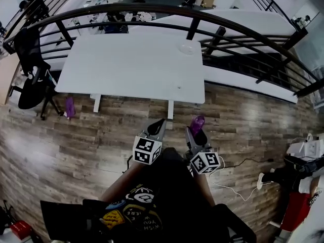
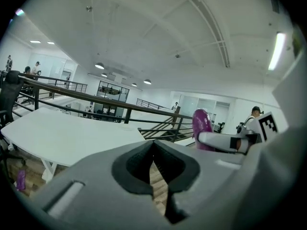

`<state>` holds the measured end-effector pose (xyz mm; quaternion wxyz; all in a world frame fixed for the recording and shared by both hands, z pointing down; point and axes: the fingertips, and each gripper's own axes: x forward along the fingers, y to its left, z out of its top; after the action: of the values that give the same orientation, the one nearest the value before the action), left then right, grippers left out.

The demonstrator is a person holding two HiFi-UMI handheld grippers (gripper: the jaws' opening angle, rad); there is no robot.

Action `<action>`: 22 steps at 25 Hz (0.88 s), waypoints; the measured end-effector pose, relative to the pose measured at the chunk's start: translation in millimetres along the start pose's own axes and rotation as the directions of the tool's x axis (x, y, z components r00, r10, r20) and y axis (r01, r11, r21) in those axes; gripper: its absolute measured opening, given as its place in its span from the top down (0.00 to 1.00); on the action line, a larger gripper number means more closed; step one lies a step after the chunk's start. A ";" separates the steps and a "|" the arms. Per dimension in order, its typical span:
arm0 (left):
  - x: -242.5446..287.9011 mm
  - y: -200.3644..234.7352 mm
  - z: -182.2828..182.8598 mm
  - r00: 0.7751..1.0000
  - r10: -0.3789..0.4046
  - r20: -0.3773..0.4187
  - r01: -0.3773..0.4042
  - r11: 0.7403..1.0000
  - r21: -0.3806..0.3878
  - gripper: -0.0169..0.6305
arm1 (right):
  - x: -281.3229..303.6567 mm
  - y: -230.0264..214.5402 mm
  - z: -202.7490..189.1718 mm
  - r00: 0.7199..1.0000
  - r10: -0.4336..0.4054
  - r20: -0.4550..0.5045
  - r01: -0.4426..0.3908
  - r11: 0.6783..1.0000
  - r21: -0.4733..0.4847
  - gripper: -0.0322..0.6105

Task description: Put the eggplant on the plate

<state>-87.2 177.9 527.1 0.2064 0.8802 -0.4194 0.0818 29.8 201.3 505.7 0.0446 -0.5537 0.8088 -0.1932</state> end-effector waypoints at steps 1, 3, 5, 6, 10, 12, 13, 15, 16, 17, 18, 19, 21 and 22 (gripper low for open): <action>1.2 3.0 -3.8 1.000 -0.008 -0.013 0.008 1.000 -0.003 0.97 | 1.7 0.8 -2.9 1.000 -0.009 -0.002 0.009 1.000 0.008 0.61; 4.8 7.3 -12.2 0.999 -0.020 -0.041 0.020 1.000 -0.008 0.97 | 4.0 0.0 -9.6 1.000 -0.024 -0.015 0.024 1.000 0.021 0.61; 8.2 7.2 -21.1 0.997 -0.029 -0.065 0.028 0.999 -0.015 0.97 | 2.6 -5.9 -17.1 0.999 -0.038 -0.037 0.039 0.999 0.032 0.61; 11.0 6.8 -24.8 0.997 -0.032 -0.075 0.031 0.999 -0.018 0.97 | 2.5 -11.0 -19.9 0.998 -0.045 -0.047 0.047 0.998 0.038 0.61; 30.2 14.6 -27.9 0.995 -0.025 -0.092 0.022 0.999 -0.030 0.97 | 13.9 -34.1 -21.5 0.997 -0.060 -0.055 0.063 0.997 0.051 0.61; 48.6 21.2 -25.0 0.996 -0.013 -0.093 0.010 0.999 -0.032 0.97 | 25.6 -48.8 -19.4 0.997 -0.057 -0.053 0.060 0.997 0.053 0.61; 60.8 23.5 -22.8 0.995 -0.008 -0.096 0.005 0.999 -0.032 0.97 | 32.5 -57.5 -18.0 0.997 -0.055 -0.052 0.058 0.997 0.053 0.61; 88.9 21.6 -17.8 0.994 -0.014 -0.112 0.011 0.999 -0.032 0.97 | 45.2 -77.4 -15.1 0.997 -0.057 -0.056 0.061 0.996 0.064 0.61; 104.0 16.2 -13.7 0.992 -0.026 -0.120 0.023 0.999 -0.029 0.97 | 50.9 -87.8 -12.3 0.997 -0.057 -0.059 0.061 0.995 0.074 0.61; 119.0 8.6 -8.0 0.992 -0.041 -0.123 0.039 0.999 -0.024 0.97 | 56.3 -97.6 -7.8 0.997 -0.052 -0.061 0.057 0.995 0.082 0.61; 133.3 0.4 -0.9 0.991 -0.056 -0.121 0.054 0.998 -0.014 0.97 | 61.7 -106.3 -1.9 0.997 -0.042 -0.060 0.047 0.995 0.084 0.61; 146.5 -6.8 6.7 0.991 -0.066 -0.116 0.067 0.998 0.002 0.97 | 67.6 -113.8 4.6 0.998 -0.029 -0.057 0.034 0.996 0.081 0.61; 167.9 -15.7 21.1 0.992 -0.074 -0.100 0.077 0.996 0.034 0.97 | 80.0 -126.5 16.7 0.999 0.004 -0.048 0.000 0.997 0.075 0.61; 176.6 -18.1 27.1 0.993 -0.074 -0.093 0.079 0.996 0.046 0.97 | 86.3 -132.7 22.0 0.999 0.020 -0.043 -0.017 0.997 0.073 0.61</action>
<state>38.1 51.9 553.3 0.2064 0.8959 -0.3732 0.1245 119.6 75.2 545.7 0.0487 -0.5397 0.8072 -0.2341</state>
